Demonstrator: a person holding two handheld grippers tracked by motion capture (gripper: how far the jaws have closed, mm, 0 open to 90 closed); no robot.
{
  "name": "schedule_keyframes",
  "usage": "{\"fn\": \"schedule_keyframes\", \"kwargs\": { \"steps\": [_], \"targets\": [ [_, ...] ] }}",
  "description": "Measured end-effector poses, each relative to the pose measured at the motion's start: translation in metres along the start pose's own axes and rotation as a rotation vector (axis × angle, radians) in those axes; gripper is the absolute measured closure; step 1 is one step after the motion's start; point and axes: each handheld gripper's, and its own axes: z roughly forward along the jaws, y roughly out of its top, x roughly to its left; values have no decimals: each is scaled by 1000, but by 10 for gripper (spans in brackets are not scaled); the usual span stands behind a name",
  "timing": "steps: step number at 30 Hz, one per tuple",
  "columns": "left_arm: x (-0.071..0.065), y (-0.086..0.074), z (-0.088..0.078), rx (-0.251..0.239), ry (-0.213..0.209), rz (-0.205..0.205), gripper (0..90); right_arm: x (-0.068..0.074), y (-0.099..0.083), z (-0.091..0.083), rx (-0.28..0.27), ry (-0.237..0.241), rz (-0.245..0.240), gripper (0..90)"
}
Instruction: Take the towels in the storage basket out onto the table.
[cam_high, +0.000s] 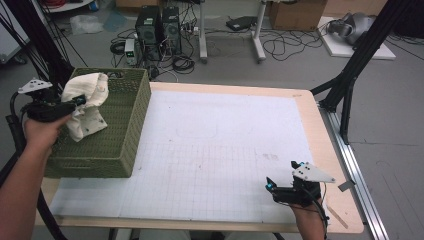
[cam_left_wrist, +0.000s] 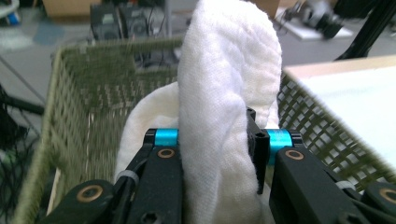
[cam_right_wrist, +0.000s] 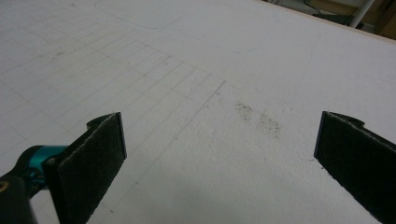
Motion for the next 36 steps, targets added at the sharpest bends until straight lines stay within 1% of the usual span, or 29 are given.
{"fn": "schedule_keyframes", "kwargs": {
  "steps": [6,12,16,18,23,26,28,31,32,33,34,36],
  "targets": [
    [-8,9,-11,-98,-28,11,748,0,1,-1,-5,-3,-1,14],
    [-13,16,-23,-203,-58,1,748,1,1,-1,-7,-2,-1,14],
    [-19,23,-31,-256,-91,-2,748,1,1,-1,-9,-3,0,13],
    [-23,28,-35,-279,-110,3,748,1,1,-1,-9,-5,-1,14],
    [-35,39,-43,-317,-153,24,748,2,2,0,-9,0,-2,14],
    [-43,44,-46,-341,-184,29,748,2,2,0,-10,-1,-2,14],
    [-49,48,-48,-354,-202,42,748,2,2,0,-10,-1,-3,14],
    [-60,52,-49,-375,-242,56,748,2,2,0,-11,0,-5,14],
    [-62,53,-49,-381,-256,55,748,2,2,0,-12,0,-5,14],
    [-68,55,-49,-392,-280,56,747,2,2,0,-11,0,-5,14],
    [-71,56,-49,-396,-292,57,748,1,2,0,-13,0,-8,14],
    [-80,58,-48,-404,-330,64,747,1,2,-1,-13,0,-7,14]
  ]
}}
